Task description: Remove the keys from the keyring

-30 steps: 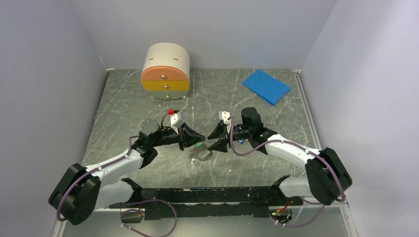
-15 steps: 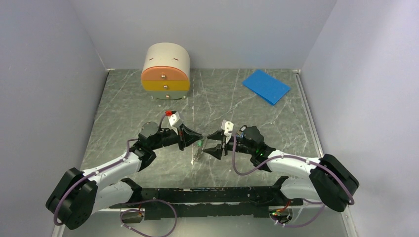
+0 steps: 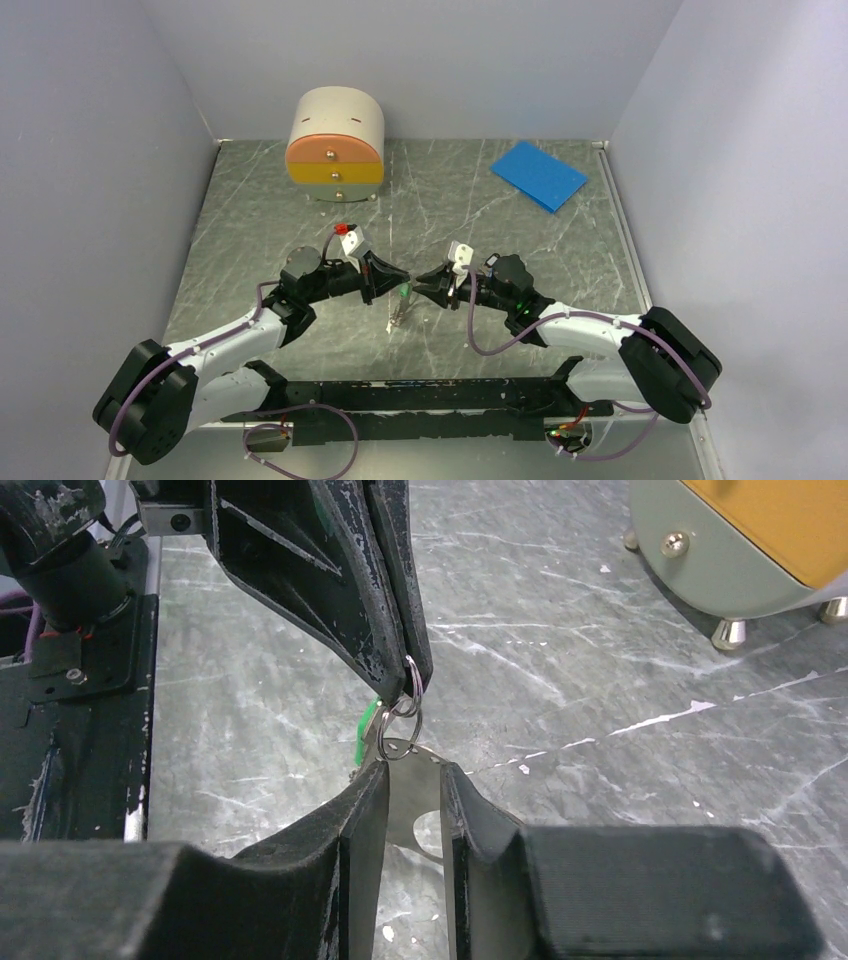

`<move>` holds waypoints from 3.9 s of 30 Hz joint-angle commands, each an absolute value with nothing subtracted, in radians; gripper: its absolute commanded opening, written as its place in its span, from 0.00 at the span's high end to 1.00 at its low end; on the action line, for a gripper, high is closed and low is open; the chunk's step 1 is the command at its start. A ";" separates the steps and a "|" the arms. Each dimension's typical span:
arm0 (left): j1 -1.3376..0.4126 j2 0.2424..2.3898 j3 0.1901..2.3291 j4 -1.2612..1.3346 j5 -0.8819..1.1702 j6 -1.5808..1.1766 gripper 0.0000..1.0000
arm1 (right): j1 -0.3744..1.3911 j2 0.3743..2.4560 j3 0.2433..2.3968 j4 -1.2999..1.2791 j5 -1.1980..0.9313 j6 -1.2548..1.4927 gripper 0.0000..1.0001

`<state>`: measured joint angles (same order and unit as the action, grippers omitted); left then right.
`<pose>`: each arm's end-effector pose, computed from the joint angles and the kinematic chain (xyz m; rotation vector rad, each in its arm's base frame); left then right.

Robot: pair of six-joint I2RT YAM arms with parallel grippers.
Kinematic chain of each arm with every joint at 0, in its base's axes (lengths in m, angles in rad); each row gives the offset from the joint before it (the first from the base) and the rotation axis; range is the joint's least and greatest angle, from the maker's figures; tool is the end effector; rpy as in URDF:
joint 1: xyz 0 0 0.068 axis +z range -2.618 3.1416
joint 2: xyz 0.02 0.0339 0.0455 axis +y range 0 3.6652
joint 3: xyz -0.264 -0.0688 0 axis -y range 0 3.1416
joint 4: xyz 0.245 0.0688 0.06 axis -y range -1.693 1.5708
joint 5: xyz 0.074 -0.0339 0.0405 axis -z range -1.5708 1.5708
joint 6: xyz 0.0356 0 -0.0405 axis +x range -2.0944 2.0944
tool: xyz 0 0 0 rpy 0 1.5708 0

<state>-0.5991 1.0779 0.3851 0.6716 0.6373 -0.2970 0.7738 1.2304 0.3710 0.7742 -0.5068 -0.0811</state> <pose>0.1735 -0.1441 0.2336 0.7703 1.5415 -1.1830 0.1610 0.1815 0.2070 -1.0635 1.3677 0.9360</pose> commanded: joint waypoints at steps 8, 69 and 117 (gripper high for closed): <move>-0.603 1.070 0.391 0.712 0.634 -0.299 0.97 | 0.802 1.207 0.415 0.845 -0.497 -0.080 0.71; -0.603 1.111 0.389 0.639 0.604 -0.312 0.97 | 0.640 1.186 0.421 0.947 -0.674 0.191 1.00; -0.604 1.181 0.401 0.790 0.634 -0.327 0.97 | 0.680 1.239 0.706 0.340 -0.592 0.492 0.82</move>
